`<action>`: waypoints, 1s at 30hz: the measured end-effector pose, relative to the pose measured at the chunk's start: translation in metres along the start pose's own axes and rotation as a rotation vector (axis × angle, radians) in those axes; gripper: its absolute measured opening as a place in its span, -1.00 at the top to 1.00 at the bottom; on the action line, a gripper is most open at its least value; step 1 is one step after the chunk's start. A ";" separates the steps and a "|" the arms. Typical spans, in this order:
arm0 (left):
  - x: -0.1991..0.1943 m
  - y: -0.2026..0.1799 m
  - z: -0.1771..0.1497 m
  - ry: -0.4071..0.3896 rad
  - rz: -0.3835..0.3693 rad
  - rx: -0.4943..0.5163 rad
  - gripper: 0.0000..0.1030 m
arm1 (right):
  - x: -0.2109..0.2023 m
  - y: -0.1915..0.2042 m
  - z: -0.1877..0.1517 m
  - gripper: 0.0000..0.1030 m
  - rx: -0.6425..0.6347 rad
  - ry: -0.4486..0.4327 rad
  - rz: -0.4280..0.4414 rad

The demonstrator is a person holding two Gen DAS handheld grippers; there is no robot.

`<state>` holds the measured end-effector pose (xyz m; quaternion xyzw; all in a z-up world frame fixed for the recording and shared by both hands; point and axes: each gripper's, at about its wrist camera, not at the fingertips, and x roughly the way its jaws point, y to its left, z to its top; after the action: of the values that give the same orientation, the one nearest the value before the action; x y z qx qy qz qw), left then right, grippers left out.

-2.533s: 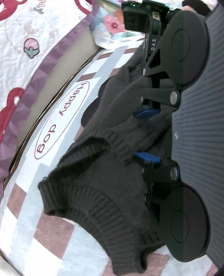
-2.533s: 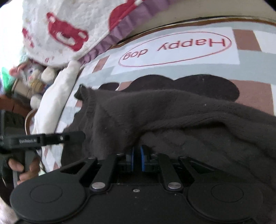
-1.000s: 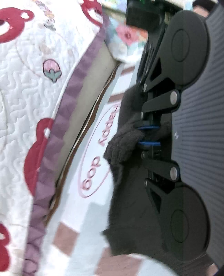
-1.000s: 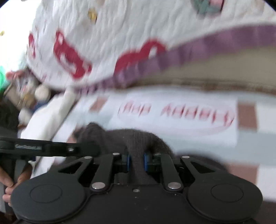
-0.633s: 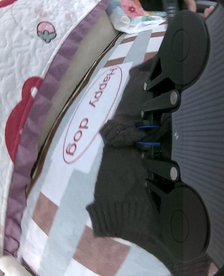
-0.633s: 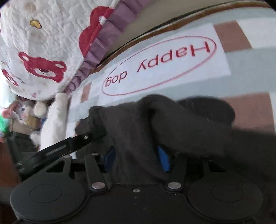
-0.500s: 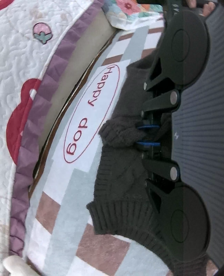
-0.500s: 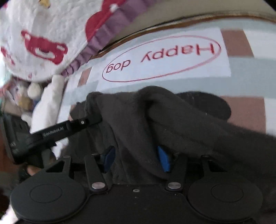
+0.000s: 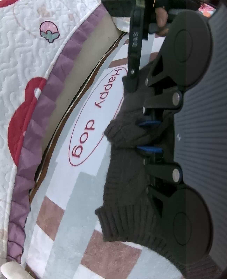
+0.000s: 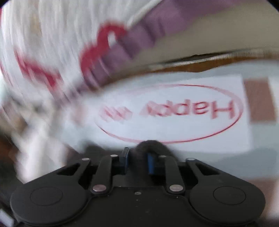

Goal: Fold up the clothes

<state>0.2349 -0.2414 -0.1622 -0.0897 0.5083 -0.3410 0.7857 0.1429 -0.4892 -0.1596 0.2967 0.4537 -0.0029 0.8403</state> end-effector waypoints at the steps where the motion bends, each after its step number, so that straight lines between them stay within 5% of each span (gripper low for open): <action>1: 0.000 0.001 0.000 -0.004 -0.002 0.000 0.53 | -0.003 0.001 0.002 0.70 -0.033 0.013 -0.013; 3: -0.002 0.001 -0.001 -0.013 0.006 0.010 0.52 | -0.019 -0.003 0.001 0.70 -0.042 -0.009 -0.015; 6: -0.006 0.000 -0.002 -0.045 0.008 0.031 0.47 | -0.055 -0.014 -0.006 0.22 -0.077 -0.148 -0.191; 9: -0.016 0.003 -0.004 -0.095 -0.006 0.021 0.36 | -0.089 -0.048 -0.020 0.22 -0.003 -0.195 -0.238; 14: -0.045 0.001 -0.004 -0.161 -0.054 0.010 0.23 | -0.124 -0.073 -0.066 0.22 -0.087 -0.193 -0.318; 18: -0.042 -0.021 -0.012 -0.102 -0.116 0.119 0.19 | -0.135 -0.088 -0.098 0.22 -0.050 -0.174 -0.331; 22: -0.022 -0.041 -0.022 -0.016 0.004 0.196 0.20 | -0.128 -0.056 -0.109 0.12 -0.109 -0.165 -0.265; 27: -0.074 -0.002 -0.025 -0.123 0.042 -0.048 0.18 | -0.107 0.012 -0.131 -0.08 -0.286 -0.079 -0.235; 30: -0.102 0.021 -0.037 -0.115 0.137 -0.057 0.18 | -0.105 0.040 -0.158 -0.17 -0.415 -0.044 -0.297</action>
<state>0.1865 -0.1537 -0.1146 -0.0966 0.4767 -0.2662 0.8322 -0.0285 -0.4048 -0.1250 0.0479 0.4646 -0.0395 0.8833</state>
